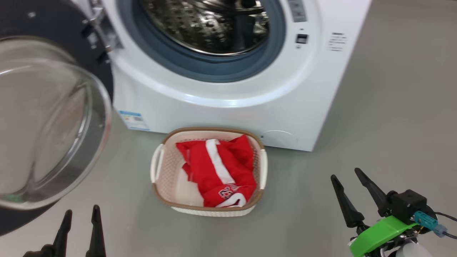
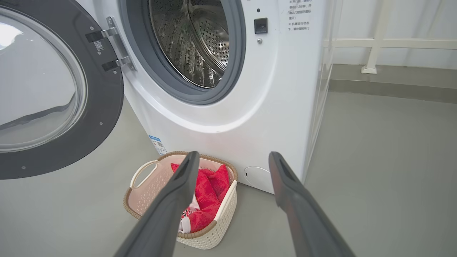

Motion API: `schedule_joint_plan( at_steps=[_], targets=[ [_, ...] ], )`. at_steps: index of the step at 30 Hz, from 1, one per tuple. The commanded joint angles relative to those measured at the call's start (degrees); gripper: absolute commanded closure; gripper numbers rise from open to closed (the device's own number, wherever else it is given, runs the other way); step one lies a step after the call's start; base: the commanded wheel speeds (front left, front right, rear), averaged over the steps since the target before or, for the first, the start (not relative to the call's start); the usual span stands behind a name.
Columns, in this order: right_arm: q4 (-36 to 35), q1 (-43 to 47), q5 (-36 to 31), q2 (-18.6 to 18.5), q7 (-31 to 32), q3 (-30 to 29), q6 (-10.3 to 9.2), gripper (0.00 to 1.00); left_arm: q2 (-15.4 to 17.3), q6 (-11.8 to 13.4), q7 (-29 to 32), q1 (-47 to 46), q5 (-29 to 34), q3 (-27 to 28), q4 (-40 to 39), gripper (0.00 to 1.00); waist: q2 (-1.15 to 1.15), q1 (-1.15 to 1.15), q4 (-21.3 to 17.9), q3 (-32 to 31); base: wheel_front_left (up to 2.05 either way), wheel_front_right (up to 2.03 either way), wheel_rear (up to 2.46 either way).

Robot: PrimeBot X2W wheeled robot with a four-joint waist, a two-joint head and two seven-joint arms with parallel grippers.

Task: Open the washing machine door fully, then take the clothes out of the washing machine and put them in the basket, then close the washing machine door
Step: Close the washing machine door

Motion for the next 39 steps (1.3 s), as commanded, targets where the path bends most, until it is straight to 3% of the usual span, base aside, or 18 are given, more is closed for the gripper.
schedule_joint_plan(
  at_steps=[1,19,31,37,38,39],
  targets=[
    [-1.06,-1.63,-0.03,-0.82,-0.44,1.72,0.09,0.0,0.58,-0.18,-0.71,-1.69,0.19,2.29,-0.97,0.0,0.0,0.0,3.82,0.13,0.0,0.0,0.0],
    [1.57,-5.2,1.51,-2.41,-0.44,8.63,0.09,0.0,-0.43,1.11,-0.71,0.21,-3.41,0.9,0.5,0.0,0.0,0.0,18.84,-0.97,0.0,0.0,0.0],
    [3.93,-10.18,3.02,-2.29,-0.44,14.35,0.09,0.0,-0.44,3.84,-0.71,2.62,-6.53,1.18,-2.34,0.0,0.0,0.0,19.51,-0.38,0.0,0.0,0.0],
    [4.37,-10.57,3.66,-2.26,-0.44,15.04,0.09,0.0,-0.44,3.76,-0.71,2.93,-8.02,1.46,-3.77,0.0,0.0,0.0,19.42,-0.71,0.0,0.0,0.0],
    [4.37,-10.44,3.73,-2.3,-0.44,14.98,0.09,0.0,-0.44,3.52,-0.71,2.69,-8.53,1.68,-4.21,0.1,0.0,0.0,19.4,-0.72,0.0,0.0,0.0],
    [4.38,-10.25,3.78,-2.34,-0.44,14.86,0.09,0.0,-0.44,3.22,-0.71,2.34,-8.59,2.02,-4.77,0.51,0.0,0.0,19.37,-0.78,0.0,0.0,0.0]
  ],
)
